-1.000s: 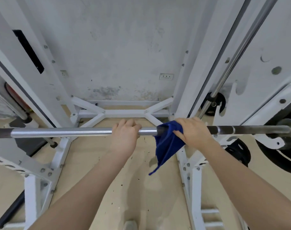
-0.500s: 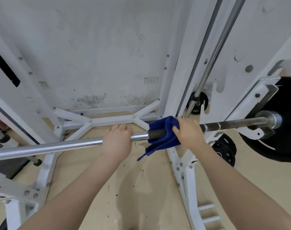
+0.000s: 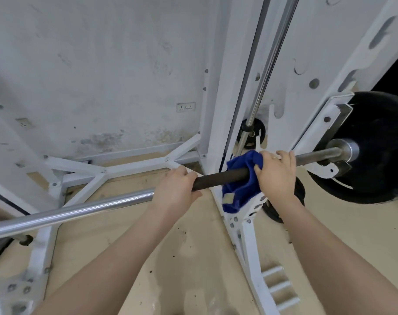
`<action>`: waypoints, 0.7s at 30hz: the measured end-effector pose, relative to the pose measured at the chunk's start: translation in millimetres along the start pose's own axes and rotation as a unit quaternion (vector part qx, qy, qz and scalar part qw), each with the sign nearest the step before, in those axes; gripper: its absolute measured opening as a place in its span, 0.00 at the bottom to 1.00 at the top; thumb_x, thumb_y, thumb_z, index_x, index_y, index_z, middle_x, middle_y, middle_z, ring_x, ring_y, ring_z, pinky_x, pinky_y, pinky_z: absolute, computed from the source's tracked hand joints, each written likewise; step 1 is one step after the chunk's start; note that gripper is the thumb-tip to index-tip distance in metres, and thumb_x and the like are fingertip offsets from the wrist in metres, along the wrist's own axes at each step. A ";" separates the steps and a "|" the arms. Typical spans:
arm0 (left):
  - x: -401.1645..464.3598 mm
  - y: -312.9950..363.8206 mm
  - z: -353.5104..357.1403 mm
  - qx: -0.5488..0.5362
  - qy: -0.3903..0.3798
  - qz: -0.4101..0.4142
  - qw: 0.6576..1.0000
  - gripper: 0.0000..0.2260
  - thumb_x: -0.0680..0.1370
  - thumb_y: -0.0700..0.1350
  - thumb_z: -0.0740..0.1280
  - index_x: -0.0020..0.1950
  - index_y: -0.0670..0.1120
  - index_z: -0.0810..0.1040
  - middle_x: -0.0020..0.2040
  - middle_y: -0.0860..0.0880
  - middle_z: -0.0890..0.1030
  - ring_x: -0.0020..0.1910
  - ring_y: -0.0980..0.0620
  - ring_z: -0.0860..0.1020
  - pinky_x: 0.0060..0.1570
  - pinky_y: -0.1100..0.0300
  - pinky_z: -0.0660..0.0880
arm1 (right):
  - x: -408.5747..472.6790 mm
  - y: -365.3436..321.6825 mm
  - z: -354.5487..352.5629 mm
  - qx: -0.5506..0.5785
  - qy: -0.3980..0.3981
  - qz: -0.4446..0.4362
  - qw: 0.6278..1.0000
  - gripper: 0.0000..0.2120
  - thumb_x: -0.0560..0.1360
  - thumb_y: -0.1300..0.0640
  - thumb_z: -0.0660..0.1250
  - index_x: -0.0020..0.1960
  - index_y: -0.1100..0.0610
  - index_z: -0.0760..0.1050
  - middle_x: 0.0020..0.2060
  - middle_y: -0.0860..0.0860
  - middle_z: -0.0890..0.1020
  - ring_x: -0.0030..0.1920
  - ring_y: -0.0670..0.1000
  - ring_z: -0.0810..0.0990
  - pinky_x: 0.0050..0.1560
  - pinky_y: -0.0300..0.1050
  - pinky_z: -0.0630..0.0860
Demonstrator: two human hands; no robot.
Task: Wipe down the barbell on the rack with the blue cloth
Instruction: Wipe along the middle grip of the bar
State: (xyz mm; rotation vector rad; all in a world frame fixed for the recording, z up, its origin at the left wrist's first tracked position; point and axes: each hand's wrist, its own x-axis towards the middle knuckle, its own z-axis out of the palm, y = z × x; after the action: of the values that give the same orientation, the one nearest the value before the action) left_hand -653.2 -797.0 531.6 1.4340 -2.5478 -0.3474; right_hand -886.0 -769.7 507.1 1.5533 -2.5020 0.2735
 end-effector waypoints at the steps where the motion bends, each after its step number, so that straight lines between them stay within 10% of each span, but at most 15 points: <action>1: -0.2 1.1 1.3 0.007 0.008 0.000 1.000 0.13 0.76 0.51 0.64 0.57 0.47 0.74 0.52 0.47 0.74 0.52 0.46 0.73 0.47 0.58 0.64 | 1.0 0.9 0.4 0.049 0.012 0.023 0.998 0.11 0.77 0.53 0.58 0.56 0.56 0.73 0.49 0.54 0.81 0.61 0.58 0.69 0.65 0.53 0.62; 5: 2.2 6.2 5.8 -0.006 0.019 -0.029 0.999 0.11 0.76 0.50 0.62 0.54 0.46 0.76 0.50 0.46 0.74 0.49 0.44 0.74 0.45 0.58 0.65 | -9.9 -21.4 8.5 0.203 0.023 -0.061 0.977 0.14 0.73 0.64 0.62 0.58 0.58 0.73 0.48 0.57 0.81 0.53 0.58 0.75 0.56 0.52 0.69; 9: 8.7 19.5 5.6 0.003 0.030 -0.058 0.998 0.10 0.76 0.49 0.61 0.54 0.47 0.75 0.53 0.48 0.75 0.54 0.46 0.72 0.55 0.56 0.66 | 7.6 11.5 -0.3 0.042 0.012 -0.170 0.984 0.19 0.73 0.62 0.61 0.62 0.51 0.72 0.49 0.52 0.81 0.56 0.56 0.77 0.70 0.52 0.48; 16: 39.1 80.0 13.6 -0.064 0.066 0.003 0.996 0.15 0.78 0.49 0.59 0.64 0.51 0.71 0.62 0.52 0.73 0.62 0.49 0.68 0.62 0.55 0.63 | 37.2 72.1 1.0 0.076 -0.019 -0.016 0.997 0.18 0.71 0.69 0.61 0.59 0.57 0.73 0.51 0.58 0.78 0.54 0.59 0.71 0.57 0.53 0.68; 21: 57.2 106.9 44.3 0.039 0.035 0.015 0.999 0.19 0.81 0.46 0.56 0.71 0.53 0.59 0.62 0.50 0.72 0.61 0.47 0.70 0.61 0.54 0.64 | 30.7 85.7 4.1 0.104 -0.047 -0.166 0.979 0.22 0.70 0.68 0.67 0.63 0.57 0.73 0.60 0.54 0.74 0.62 0.55 0.69 0.65 0.49 0.66</action>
State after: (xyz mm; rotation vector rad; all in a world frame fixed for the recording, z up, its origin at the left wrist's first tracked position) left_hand -781.7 -787.6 524.4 1.4061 -2.5512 -0.1916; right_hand -976.6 -759.9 505.8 2.0780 -2.2858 0.4308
